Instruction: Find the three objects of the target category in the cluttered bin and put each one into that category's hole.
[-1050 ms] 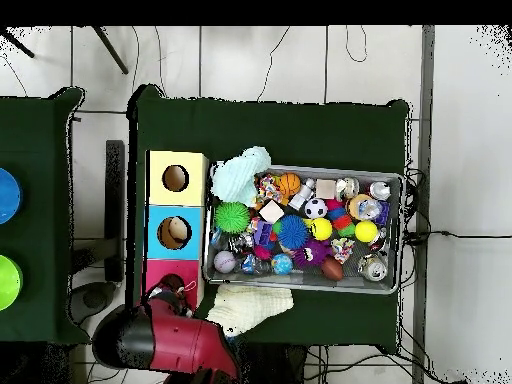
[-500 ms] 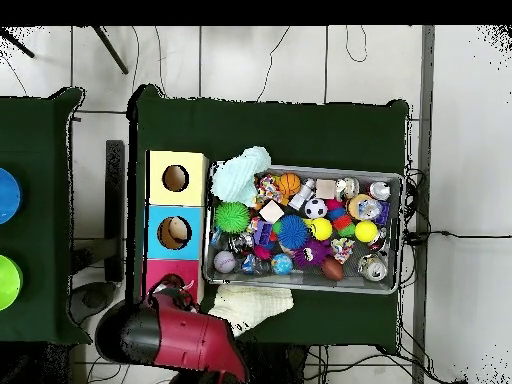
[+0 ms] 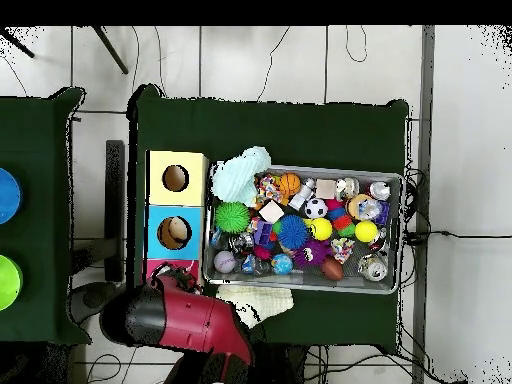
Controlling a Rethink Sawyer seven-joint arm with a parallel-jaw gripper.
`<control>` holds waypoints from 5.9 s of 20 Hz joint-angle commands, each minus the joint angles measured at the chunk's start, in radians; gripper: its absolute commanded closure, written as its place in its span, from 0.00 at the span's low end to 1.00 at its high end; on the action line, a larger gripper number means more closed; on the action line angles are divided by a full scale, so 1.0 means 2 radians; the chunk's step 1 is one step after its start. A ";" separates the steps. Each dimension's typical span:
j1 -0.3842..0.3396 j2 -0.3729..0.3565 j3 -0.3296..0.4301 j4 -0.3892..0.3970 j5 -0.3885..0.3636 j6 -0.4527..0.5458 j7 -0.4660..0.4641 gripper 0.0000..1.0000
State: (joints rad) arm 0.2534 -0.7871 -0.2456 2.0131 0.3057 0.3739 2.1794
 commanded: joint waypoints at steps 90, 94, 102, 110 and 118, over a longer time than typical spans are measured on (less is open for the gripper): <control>0.015 0.011 0.040 0.020 0.038 -0.010 0.087 0.00; 0.019 -0.006 0.036 0.031 0.034 0.007 0.085 0.00; 0.018 -0.008 0.044 0.044 0.038 -0.007 0.092 1.00; 0.013 -0.003 0.055 0.053 0.039 -0.024 0.090 1.00; 0.001 0.019 0.068 0.057 0.035 -0.054 0.083 1.00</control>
State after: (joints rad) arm 0.2914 -0.7977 -0.2335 2.0683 0.3457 0.2810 2.1794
